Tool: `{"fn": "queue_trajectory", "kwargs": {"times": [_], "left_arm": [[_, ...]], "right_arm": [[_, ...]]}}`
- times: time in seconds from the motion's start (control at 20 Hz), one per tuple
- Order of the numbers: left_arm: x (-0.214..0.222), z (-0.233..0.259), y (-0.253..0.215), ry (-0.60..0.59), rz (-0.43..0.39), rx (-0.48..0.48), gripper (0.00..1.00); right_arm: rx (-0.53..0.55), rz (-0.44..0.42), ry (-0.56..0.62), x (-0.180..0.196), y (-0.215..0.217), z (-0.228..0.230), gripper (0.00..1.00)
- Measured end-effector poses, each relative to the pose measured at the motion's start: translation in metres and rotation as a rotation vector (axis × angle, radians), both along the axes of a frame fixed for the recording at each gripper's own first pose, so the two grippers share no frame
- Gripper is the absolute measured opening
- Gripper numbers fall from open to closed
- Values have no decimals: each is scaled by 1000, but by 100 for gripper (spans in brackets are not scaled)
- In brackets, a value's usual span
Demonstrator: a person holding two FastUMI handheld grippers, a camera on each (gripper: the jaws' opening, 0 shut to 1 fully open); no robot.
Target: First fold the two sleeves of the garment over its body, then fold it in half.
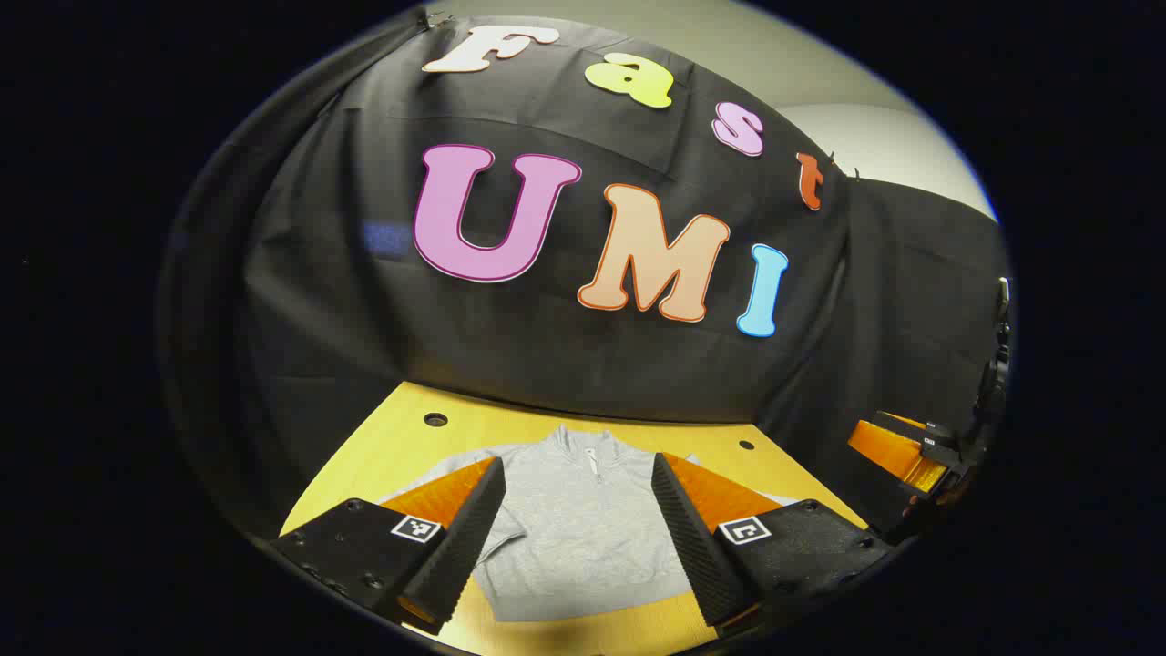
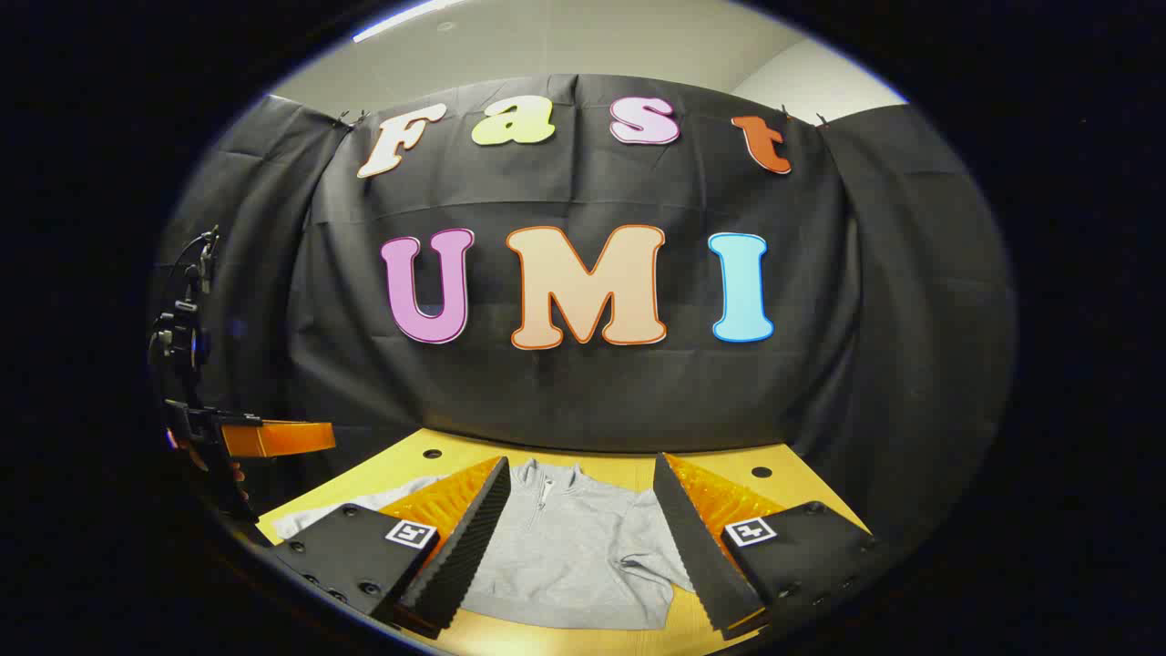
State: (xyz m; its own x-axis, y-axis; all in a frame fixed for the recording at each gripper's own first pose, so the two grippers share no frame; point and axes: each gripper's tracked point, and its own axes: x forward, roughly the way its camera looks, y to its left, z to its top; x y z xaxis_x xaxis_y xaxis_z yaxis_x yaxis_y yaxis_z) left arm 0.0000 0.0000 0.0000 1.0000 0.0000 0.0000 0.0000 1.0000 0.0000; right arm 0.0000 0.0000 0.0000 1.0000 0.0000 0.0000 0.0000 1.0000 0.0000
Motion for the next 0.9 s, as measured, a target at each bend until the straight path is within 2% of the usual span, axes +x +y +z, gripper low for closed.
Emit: {"fn": "queue_trajectory", "kwargs": {"times": [0.6, 0.9], "left_arm": [[-1, -10, -7, 12, 15, -1, 94], [2, -10, -6, 18, 40, 17, 94]], "right_arm": [[5, -102, 34, -21, -59, -13, 100], [14, -177, 48, -25, -107, -20, 99]]}}
